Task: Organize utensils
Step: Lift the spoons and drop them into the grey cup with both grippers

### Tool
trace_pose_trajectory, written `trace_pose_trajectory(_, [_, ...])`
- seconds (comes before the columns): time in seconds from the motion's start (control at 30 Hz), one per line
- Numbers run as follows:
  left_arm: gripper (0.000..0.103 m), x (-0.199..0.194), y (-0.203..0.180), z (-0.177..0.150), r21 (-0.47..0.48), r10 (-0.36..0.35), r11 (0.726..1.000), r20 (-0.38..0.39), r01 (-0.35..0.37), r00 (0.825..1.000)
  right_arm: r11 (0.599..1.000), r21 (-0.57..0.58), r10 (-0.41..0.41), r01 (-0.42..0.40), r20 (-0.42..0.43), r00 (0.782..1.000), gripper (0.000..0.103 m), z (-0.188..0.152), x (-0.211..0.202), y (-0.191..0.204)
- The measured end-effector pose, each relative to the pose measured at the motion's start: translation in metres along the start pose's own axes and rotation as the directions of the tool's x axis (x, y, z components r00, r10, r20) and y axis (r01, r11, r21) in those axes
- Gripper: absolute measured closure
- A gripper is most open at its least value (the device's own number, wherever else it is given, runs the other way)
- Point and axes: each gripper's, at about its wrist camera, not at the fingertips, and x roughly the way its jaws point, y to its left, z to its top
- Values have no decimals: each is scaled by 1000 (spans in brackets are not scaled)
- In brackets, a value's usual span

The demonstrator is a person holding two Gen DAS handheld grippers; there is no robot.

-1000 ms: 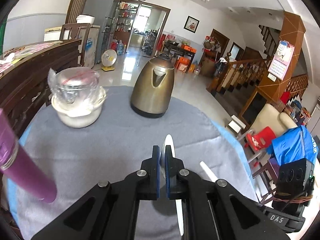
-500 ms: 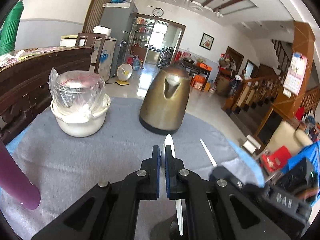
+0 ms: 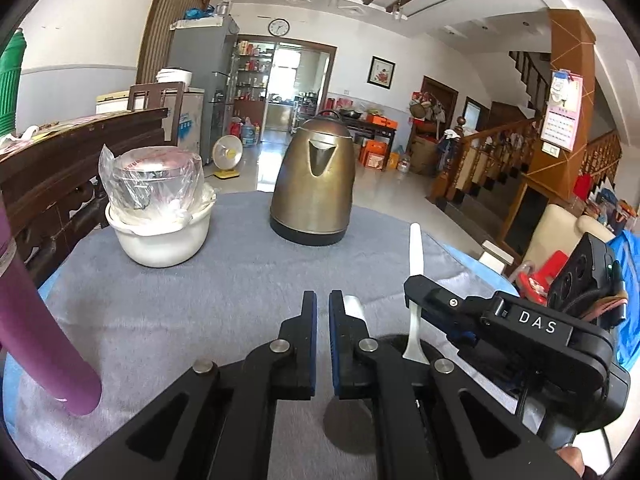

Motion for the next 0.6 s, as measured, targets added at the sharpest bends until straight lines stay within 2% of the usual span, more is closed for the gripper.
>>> trace_pose_trajectory(0.07, [93, -8, 0, -3, 5, -8, 1000, -13, 8, 1000, 999, -37, -11, 11, -10, 1000, 91, -4, -9, 3])
trace_pose_trajectory(0.1, [85, -13, 1, -5, 4, -11, 1000, -13, 11, 1000, 998, -54, -20, 19, -10, 1000, 91, -5, -16, 5])
trace_pose_trajectory(0.13, [74, -17, 2, -6, 3, -10, 1000, -13, 10, 1000, 998, -63, -26, 26, -6, 1000, 91, -7, -21, 6])
trace_pose_trajectory(0.2, [61, -31, 5, -13, -2, 6, 1000, -12, -6, 1000, 998, -66, -24, 24, 3, 1000, 90, -9, -36, 7])
trace_pose_trajectory(0.23, [58, -37, 8, -16, -6, 12, 1000, -8, -12, 1000, 997, -69, -21, 22, 8, 1000, 90, -10, -46, 8])
trace_pose_trajectory(0.33, [51, -60, 18, -33, -22, 44, 999, -26, -44, 999, 994, -104, -40, 43, 31, 999, 89, -12, -73, 11])
trace_pose_trajectory(0.43, [51, -72, 27, -48, -33, 78, 996, -66, -80, 995, 992, -113, -53, 57, 39, 998, 89, -19, -101, 8])
trace_pose_trajectory(0.6, [50, -91, 36, -83, -40, 114, 992, -144, -121, 983, 986, -141, -91, 87, -21, 996, 85, -39, -126, -6])
